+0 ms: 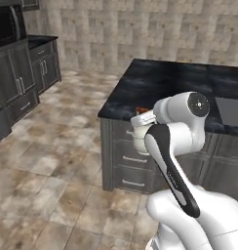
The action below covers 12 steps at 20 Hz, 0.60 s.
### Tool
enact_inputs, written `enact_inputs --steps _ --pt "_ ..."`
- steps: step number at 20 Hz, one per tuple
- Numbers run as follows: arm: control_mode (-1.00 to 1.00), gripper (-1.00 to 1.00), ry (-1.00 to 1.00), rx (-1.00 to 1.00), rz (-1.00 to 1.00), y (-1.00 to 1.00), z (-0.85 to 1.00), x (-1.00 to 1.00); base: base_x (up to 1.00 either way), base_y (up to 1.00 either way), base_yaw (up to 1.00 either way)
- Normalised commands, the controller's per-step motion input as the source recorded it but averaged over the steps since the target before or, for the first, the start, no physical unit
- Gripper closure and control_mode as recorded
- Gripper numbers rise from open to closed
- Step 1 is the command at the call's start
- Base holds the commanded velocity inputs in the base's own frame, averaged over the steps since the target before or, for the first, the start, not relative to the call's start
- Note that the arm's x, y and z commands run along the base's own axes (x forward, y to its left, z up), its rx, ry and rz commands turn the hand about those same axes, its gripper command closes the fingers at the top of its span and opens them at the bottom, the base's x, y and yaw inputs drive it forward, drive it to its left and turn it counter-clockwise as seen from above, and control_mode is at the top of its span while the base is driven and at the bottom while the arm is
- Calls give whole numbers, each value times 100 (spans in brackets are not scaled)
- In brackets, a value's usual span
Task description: The kettle is done boiling. Turn off the stove, then wait for 300 timesteps before moving the kettle to the dining table.
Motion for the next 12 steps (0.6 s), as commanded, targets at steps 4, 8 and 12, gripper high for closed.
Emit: enact_inputs --steps 4,8,12 --pt "100 100 0 0 0 0 0 0 72 8 -36" --pt "100 100 0 0 0 0 0 0 72 26 -32" --pt "100 100 0 0 0 0 0 0 70 48 -25"
